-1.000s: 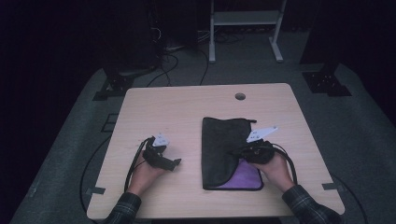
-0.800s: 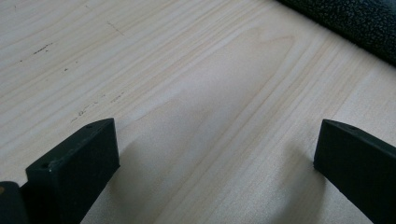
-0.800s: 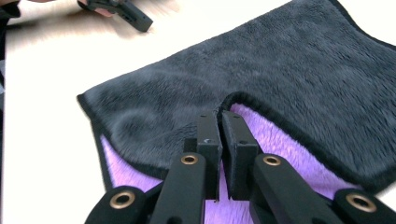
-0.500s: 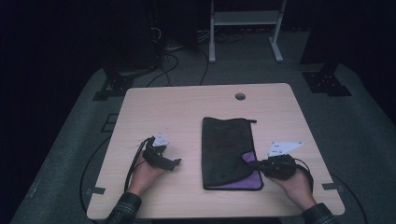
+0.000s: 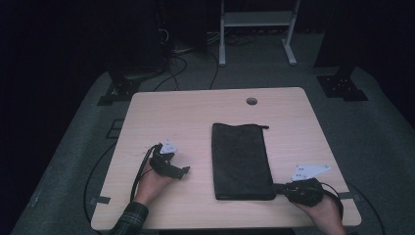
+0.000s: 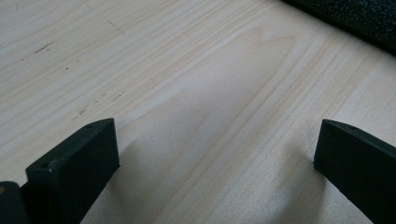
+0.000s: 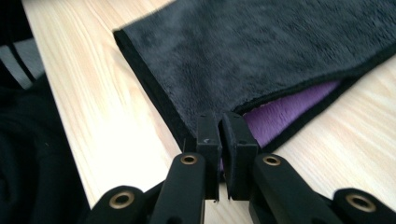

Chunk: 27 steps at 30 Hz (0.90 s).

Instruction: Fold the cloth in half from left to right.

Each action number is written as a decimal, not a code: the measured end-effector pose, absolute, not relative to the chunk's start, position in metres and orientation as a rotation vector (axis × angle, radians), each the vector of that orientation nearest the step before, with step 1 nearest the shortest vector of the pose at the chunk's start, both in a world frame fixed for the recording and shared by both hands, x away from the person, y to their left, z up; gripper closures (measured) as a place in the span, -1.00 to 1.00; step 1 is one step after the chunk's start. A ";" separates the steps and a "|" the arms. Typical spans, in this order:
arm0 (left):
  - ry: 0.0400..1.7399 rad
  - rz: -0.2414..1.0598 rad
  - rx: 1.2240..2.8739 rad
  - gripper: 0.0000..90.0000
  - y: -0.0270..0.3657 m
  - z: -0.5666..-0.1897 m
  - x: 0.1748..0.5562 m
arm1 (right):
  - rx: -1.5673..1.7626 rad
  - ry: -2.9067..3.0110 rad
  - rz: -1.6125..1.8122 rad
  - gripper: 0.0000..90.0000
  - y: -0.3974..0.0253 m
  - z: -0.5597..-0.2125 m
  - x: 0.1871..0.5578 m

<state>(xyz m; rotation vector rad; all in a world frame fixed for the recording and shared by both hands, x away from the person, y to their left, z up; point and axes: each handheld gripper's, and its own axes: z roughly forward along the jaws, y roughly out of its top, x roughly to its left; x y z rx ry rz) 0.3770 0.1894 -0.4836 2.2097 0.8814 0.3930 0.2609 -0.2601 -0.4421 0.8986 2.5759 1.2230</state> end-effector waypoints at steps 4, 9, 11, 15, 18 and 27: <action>0.881 0.393 2.210 -1.00 0.189 -0.484 0.377 | 0.919 2.553 1.227 0.65 -0.264 -0.443 0.260; 0.880 0.393 2.210 -1.00 0.189 -0.484 0.377 | 0.947 2.504 1.229 0.41 -0.268 -0.441 0.264; 0.880 0.393 2.211 -1.00 0.189 -0.483 0.377 | 0.960 2.493 1.218 0.32 -0.269 -0.442 0.269; 0.871 0.390 2.213 -1.00 0.189 -0.483 0.377 | 0.987 2.464 1.203 0.13 -0.273 -0.442 0.284; 0.871 0.390 2.215 -1.00 0.189 -0.483 0.377 | 1.009 2.449 1.209 0.05 -0.276 -0.442 0.298; 0.875 0.342 2.209 -1.00 0.186 -0.481 0.380 | 1.007 2.409 1.198 -0.06 -0.276 -0.439 0.334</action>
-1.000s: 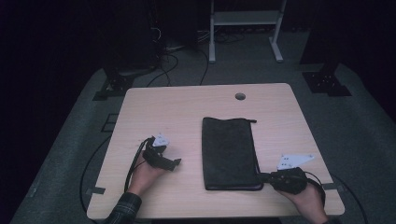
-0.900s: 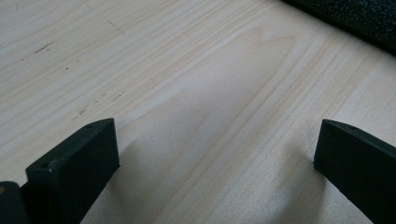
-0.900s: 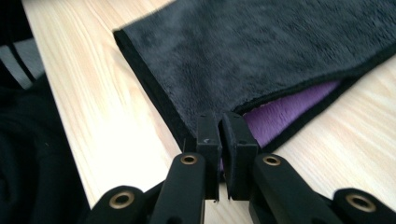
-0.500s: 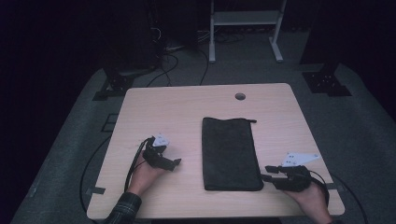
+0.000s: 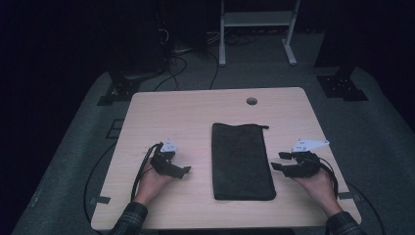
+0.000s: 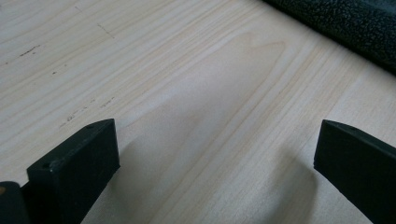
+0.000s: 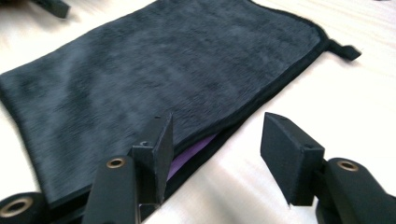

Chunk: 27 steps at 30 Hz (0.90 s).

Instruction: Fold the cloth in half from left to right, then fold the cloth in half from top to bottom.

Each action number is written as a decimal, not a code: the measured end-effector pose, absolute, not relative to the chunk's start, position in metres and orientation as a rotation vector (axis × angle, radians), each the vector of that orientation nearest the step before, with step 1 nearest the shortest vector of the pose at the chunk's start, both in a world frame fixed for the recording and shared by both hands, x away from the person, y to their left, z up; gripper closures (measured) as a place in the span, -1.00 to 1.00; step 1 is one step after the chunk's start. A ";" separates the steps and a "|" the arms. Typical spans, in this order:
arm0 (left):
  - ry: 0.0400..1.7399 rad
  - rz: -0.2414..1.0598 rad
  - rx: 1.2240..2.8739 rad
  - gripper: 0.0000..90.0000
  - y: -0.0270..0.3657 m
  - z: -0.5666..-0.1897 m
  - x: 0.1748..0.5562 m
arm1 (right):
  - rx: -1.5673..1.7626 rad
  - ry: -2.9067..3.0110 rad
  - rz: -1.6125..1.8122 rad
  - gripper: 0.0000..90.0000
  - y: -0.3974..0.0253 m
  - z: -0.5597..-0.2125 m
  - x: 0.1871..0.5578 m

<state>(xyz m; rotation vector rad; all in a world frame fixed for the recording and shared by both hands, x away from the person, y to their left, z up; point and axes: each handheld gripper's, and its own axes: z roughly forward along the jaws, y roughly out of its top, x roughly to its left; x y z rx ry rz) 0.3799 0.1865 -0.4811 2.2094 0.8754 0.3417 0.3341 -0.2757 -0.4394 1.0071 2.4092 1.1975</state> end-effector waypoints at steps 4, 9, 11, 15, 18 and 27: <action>0.868 0.319 2.224 -1.00 0.181 -0.479 0.385 | 1.012 2.385 1.193 -0.12 -0.273 -0.438 0.350; 0.851 0.306 2.223 -1.00 0.170 -0.472 0.397 | 1.037 2.367 1.188 -0.18 -0.272 -0.434 0.371; 0.849 0.292 2.221 -1.00 0.165 -0.470 0.404 | 1.039 2.349 1.188 -0.18 -0.271 -0.432 0.379; 0.823 0.280 2.211 -0.93 0.155 -0.462 0.416 | 1.035 2.331 1.184 -0.19 -0.268 -0.428 0.396; 0.801 0.280 2.199 -0.87 0.143 -0.454 0.427 | 1.022 2.324 1.169 -0.19 -0.263 -0.424 0.409; 0.752 0.314 2.190 -0.59 0.116 -0.442 0.460 | 1.029 2.321 1.135 -0.21 -0.250 -0.423 0.449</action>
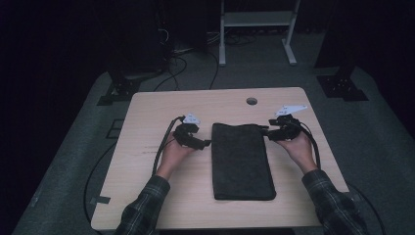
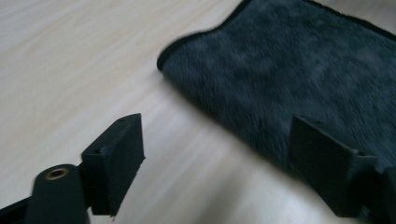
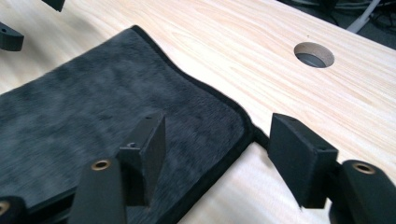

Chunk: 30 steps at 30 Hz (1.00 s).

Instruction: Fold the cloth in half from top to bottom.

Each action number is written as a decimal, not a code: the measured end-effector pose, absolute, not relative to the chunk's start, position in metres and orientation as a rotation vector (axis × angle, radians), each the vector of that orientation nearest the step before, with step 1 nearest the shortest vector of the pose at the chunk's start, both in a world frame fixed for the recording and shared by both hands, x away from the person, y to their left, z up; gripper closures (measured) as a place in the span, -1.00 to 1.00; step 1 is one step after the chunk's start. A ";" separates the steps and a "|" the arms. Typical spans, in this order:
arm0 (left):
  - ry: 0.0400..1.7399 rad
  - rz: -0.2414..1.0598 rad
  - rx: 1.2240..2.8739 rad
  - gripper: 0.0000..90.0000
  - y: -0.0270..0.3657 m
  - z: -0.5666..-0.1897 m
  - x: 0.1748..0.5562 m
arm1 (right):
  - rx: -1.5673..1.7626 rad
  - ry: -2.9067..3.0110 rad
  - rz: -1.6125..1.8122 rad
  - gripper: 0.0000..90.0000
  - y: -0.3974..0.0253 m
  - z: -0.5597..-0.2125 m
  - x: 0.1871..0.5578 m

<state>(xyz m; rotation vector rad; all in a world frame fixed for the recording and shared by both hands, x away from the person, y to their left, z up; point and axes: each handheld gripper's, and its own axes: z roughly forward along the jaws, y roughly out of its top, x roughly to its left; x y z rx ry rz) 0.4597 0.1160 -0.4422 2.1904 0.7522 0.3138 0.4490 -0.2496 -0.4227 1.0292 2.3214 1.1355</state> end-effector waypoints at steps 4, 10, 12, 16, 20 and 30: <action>0.750 0.331 2.195 -0.52 0.106 -0.442 0.475 | 1.052 2.329 1.119 -0.23 -0.246 -0.428 0.466; 0.785 0.326 2.174 -0.48 0.097 -0.446 0.499 | 1.071 2.296 1.124 -0.25 -0.244 -0.445 0.485; 0.789 0.320 2.185 -0.48 0.092 -0.449 0.506 | 1.077 2.302 1.108 -0.28 -0.243 -0.453 0.490; 0.799 0.308 2.186 -0.48 0.086 -0.454 0.514 | 1.097 2.319 1.098 -0.30 -0.239 -0.464 0.496; 0.796 0.297 2.217 -0.48 0.080 -0.462 0.519 | 1.106 2.366 1.056 -0.33 -0.232 -0.468 0.505; 0.770 0.255 2.244 -0.19 0.076 -0.471 0.519 | 1.123 2.420 1.072 -0.17 -0.232 -0.477 0.508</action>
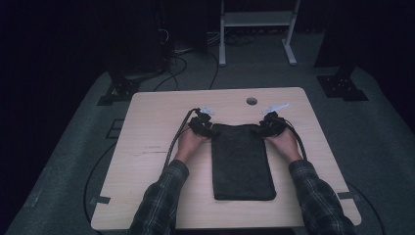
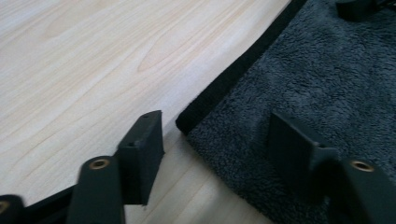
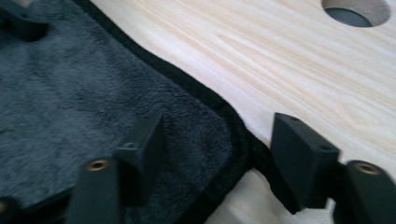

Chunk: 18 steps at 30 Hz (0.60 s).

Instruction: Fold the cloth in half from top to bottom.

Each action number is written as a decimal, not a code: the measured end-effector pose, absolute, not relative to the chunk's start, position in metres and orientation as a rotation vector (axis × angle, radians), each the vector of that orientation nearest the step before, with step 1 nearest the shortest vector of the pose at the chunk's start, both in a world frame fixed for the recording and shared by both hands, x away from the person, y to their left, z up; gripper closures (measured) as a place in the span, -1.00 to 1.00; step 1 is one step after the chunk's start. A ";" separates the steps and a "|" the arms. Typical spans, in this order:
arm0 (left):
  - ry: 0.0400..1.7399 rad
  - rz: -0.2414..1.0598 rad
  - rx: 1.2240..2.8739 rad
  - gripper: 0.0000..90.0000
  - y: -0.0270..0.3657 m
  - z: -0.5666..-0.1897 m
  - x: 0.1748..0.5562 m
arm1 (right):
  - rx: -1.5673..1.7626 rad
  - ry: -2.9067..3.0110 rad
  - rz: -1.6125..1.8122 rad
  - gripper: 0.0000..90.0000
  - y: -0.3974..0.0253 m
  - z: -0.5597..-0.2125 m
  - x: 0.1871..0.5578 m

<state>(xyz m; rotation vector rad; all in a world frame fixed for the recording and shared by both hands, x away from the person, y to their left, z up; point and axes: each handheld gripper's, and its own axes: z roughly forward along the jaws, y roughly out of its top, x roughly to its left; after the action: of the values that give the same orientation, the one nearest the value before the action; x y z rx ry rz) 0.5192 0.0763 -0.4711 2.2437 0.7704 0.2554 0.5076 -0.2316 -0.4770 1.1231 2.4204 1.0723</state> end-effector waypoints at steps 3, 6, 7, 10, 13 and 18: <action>0.757 0.236 2.245 0.03 0.075 -0.470 0.518 | 1.089 2.448 1.072 0.08 -0.230 -0.475 0.506; 0.741 0.211 2.250 0.31 0.074 -0.469 0.517 | 1.076 2.474 1.089 0.33 -0.229 -0.474 0.505; 0.730 0.199 2.258 0.41 0.073 -0.469 0.516 | 1.072 2.479 1.093 0.39 -0.229 -0.474 0.504; 0.734 0.185 2.267 0.70 0.070 -0.467 0.514 | 1.078 2.497 1.121 0.56 -0.231 -0.475 0.504; 0.734 0.202 2.277 0.76 0.069 -0.465 0.514 | 1.086 2.505 1.136 0.67 -0.232 -0.475 0.504; 0.717 0.257 2.263 0.77 0.071 -0.459 0.514 | 1.069 2.502 1.103 0.75 -0.228 -0.472 0.504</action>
<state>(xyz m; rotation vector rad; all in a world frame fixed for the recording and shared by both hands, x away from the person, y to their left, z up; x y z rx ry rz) 0.5139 0.0713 -0.4587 2.2628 0.7169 0.2573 0.5039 -0.2279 -0.4716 1.0691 2.5020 1.1026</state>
